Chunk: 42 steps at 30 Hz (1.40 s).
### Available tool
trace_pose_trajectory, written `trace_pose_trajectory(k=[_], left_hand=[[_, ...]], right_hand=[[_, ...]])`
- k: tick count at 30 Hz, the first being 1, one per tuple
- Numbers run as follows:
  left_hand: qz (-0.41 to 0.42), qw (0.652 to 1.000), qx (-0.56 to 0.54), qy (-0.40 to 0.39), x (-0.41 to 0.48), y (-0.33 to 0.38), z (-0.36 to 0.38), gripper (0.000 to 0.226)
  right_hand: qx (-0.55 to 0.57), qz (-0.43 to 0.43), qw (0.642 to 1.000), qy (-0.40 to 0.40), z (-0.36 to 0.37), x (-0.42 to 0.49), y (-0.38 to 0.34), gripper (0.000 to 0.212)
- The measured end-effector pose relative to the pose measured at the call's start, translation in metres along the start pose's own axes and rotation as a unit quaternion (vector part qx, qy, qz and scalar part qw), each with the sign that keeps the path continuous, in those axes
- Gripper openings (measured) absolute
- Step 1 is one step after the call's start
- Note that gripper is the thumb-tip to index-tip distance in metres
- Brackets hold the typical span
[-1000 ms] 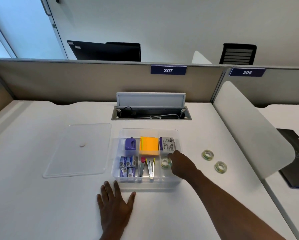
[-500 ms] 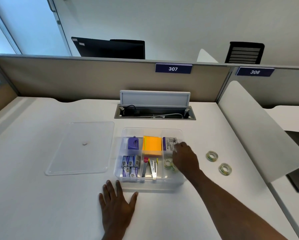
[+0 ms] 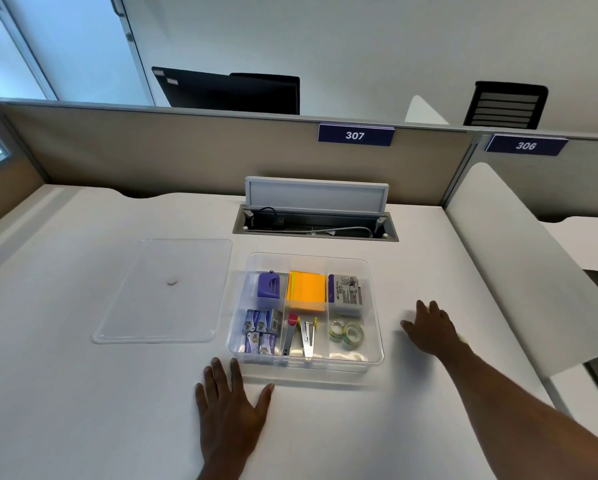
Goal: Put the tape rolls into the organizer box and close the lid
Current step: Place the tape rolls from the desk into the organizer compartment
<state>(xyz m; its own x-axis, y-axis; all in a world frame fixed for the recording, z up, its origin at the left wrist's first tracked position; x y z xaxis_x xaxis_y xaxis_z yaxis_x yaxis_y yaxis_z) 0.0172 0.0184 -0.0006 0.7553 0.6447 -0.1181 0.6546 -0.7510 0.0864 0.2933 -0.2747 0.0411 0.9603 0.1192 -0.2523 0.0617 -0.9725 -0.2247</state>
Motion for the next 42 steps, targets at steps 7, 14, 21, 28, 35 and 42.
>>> trace_pose_trajectory(k=[7, 14, 21, 28, 35, 42], left_hand=[[-0.004, 1.0, 0.008, 0.004, 0.001, -0.002, 0.005, 0.095], [-0.005, 1.0, 0.008, 0.01, 0.0, -0.002, 0.004, 0.094], [-0.004, 1.0, 0.002, 0.009, -0.001, -0.001, 0.001, 0.095], [-0.002, 1.0, -0.014, 0.009, -0.002, 0.0, -0.003, 0.102], [0.001, 1.0, -0.023, 0.003, -0.003, -0.001, -0.004, 0.107], [0.003, 1.0, -0.024, 0.002, -0.004, -0.001, -0.006, 0.111]], right_hand=[[-0.083, -0.038, 0.991, 0.101, 0.003, -0.01, -0.011, 0.022], [0.065, -0.074, 0.988, 0.123, 0.001, -0.021, -0.02, 0.014], [0.138, -0.255, 0.945, 0.151, -0.029, -0.024, -0.083, 0.031], [0.152, -0.284, 0.946, 0.019, -0.025, -0.043, -0.116, 0.043], [0.116, -0.238, 0.96, -0.086, 0.0, -0.069, -0.117, 0.049], [0.147, -0.219, 0.959, -0.103, 0.013, -0.079, -0.118, 0.049]])
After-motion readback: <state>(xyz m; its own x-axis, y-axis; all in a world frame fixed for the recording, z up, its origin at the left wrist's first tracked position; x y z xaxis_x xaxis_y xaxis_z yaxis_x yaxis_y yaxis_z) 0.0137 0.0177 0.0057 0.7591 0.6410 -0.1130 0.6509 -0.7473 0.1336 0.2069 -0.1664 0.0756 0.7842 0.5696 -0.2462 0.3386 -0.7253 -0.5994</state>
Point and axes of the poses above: each hand's wrist, its own x-axis towards the middle knuckle, its own z-axis out of the palm, y = z × x, the point moved 2 cm from there along x, towards the middle knuckle, and after that the axes turned 9 degrees about x, right-handed, at the moved point
